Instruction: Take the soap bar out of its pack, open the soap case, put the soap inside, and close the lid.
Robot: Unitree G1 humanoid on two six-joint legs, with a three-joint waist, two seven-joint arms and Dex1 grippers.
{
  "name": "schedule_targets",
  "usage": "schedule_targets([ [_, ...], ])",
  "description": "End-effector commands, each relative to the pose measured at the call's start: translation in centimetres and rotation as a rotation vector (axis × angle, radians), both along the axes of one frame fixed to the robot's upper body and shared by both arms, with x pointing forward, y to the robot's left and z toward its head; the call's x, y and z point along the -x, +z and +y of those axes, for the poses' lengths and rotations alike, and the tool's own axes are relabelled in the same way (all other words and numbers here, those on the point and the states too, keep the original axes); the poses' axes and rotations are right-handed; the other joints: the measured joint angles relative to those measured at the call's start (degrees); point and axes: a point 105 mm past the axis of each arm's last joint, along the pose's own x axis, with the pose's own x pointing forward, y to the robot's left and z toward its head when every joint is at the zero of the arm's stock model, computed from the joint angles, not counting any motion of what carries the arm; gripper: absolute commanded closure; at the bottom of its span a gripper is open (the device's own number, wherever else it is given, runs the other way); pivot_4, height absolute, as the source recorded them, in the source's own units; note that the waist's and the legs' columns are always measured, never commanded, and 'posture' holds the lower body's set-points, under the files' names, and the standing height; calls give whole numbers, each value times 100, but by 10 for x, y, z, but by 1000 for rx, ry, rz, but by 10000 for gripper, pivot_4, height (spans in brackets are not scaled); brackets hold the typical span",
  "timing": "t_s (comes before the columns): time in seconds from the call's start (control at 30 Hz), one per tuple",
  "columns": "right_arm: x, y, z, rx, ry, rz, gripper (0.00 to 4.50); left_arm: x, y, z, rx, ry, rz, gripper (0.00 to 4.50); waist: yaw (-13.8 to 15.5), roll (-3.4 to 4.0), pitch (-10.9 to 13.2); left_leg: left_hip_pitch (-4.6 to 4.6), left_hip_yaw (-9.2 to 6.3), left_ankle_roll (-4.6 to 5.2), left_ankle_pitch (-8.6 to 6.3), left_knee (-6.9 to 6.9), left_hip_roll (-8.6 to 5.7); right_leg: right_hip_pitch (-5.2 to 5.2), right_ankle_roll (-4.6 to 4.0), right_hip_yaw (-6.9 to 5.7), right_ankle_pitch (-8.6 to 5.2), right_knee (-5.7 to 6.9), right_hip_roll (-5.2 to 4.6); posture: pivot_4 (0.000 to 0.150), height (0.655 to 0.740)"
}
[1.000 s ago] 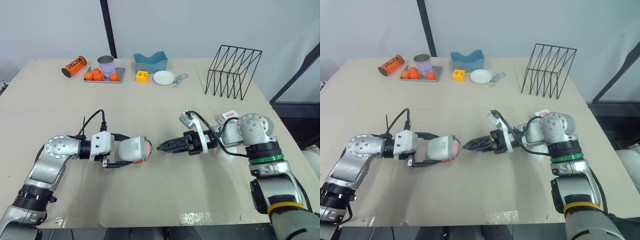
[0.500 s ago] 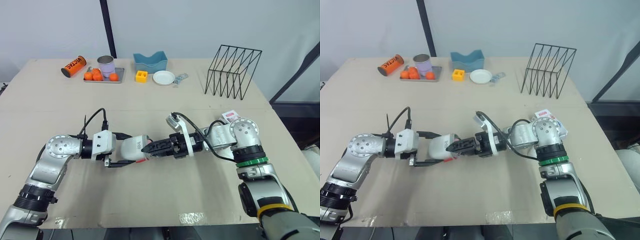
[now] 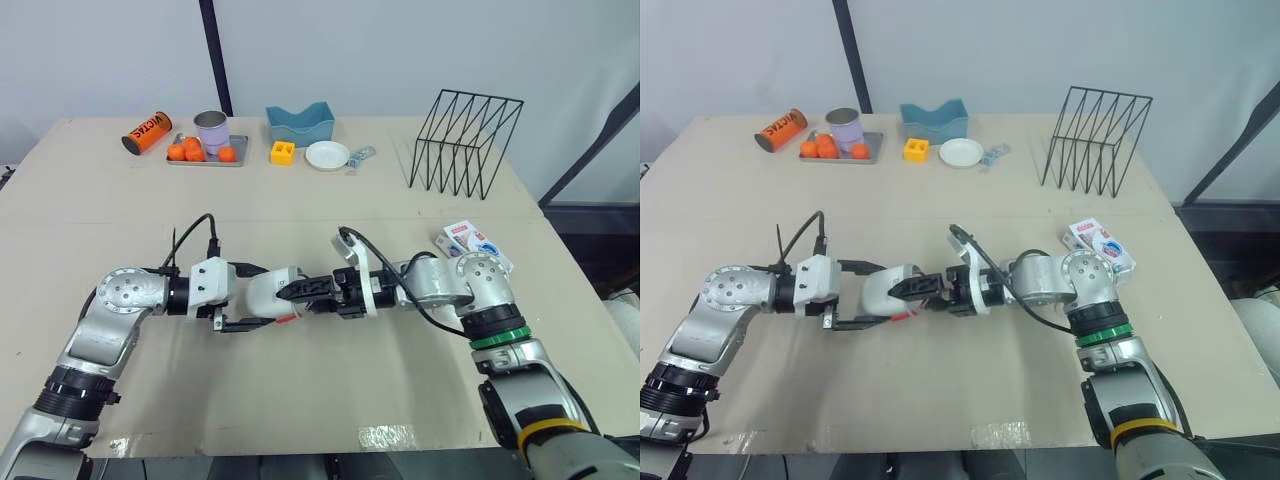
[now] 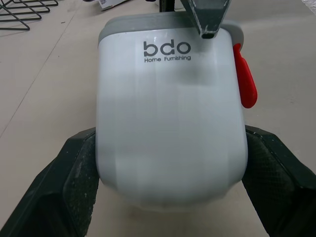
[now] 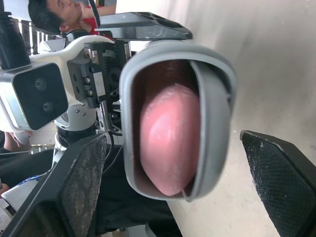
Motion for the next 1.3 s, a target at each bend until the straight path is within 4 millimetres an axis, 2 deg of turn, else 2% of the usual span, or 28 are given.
schedule_targets([
  [0.03, 4, 10, 5, -38, 17, -27, 555, 0, 12, -3, 19, -12, -53, 10078, 0, 0, 0, 0, 0, 0, 0, 0, 0, 0, 0, 0, 0, 0, 0, 1500, 7400],
  [0.43, 0, 17, 7, -37, -15, -63, 555, -1, 13, -4, 18, -9, -56, 10078, 0, 0, 0, -1, 1, 0, 0, -1, 0, -2, 0, 2, 0, 0, 0, 1500, 7400],
  [0.47, 0, 17, 7, -38, -8, -64, 5668, -1, 13, -4, 17, -9, -56, 10078, 0, 0, 0, -1, 2, 0, 0, -1, 0, -2, 0, 2, 0, 0, 0, 1500, 7400],
  [0.53, 3, 17, 8, -37, 5, -70, 12607, -1, 13, -4, 15, -9, -57, 10078, 0, 0, 0, -1, 2, 0, 0, -2, 0, -2, 0, 2, 0, 0, 0, 1500, 7400],
  [0.6, 6, 17, 9, -37, 23, -75, 22671, -1, 13, -3, 13, -9, -57, 10078, 1, 0, 0, -1, 2, 0, 0, -3, 0, -2, 0, 2, 0, -1, 0, 1500, 7400],
  [0.63, 7, 18, 9, -38, 31, -79, 24862, -2, 13, -3, 12, -9, -58, 10078, 1, 0, 0, -1, 3, 0, 0, -2, 0, -3, 0, 3, 0, -1, 0, 1500, 7400],
  [1.3, 14, 22, 12, -10, 71, -132, 24862, -5, 14, -3, 10, -4, -69, 10078, 1, 0, 0, -1, 3, 1, 1, -5, 0, -4, 0, 4, 0, -2, 0, 1500, 7400],
])
